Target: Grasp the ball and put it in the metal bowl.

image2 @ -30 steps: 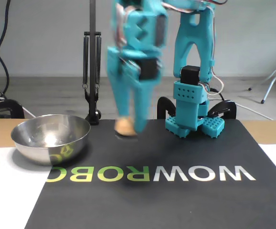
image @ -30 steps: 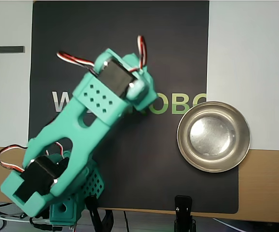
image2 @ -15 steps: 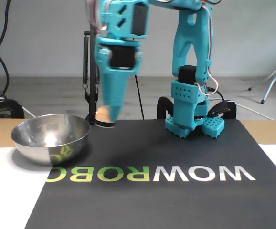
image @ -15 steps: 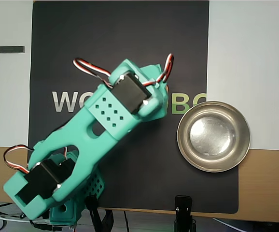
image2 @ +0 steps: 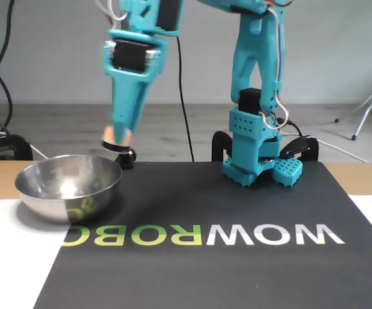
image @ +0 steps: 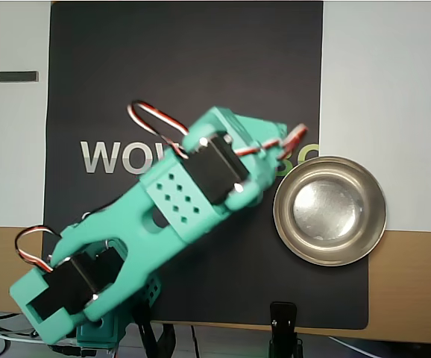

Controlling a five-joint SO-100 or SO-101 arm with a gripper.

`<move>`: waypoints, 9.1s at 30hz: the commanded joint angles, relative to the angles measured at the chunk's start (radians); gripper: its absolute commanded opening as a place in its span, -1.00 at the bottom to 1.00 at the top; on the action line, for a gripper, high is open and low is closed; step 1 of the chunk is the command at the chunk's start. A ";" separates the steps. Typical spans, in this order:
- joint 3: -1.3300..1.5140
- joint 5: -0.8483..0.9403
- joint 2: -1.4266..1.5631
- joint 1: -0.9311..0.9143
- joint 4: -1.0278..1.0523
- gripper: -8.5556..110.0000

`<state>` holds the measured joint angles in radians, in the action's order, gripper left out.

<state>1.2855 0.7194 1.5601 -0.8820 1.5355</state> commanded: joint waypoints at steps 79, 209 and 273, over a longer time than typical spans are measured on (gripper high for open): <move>-0.497 -0.337 -0.491 -0.376 -0.008 -0.29; -0.479 -0.334 -0.359 -0.221 0.144 -0.86; 0.630 -0.847 0.463 0.908 -0.422 -0.86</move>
<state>1.8607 -0.1273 1.9528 0.0215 1.1704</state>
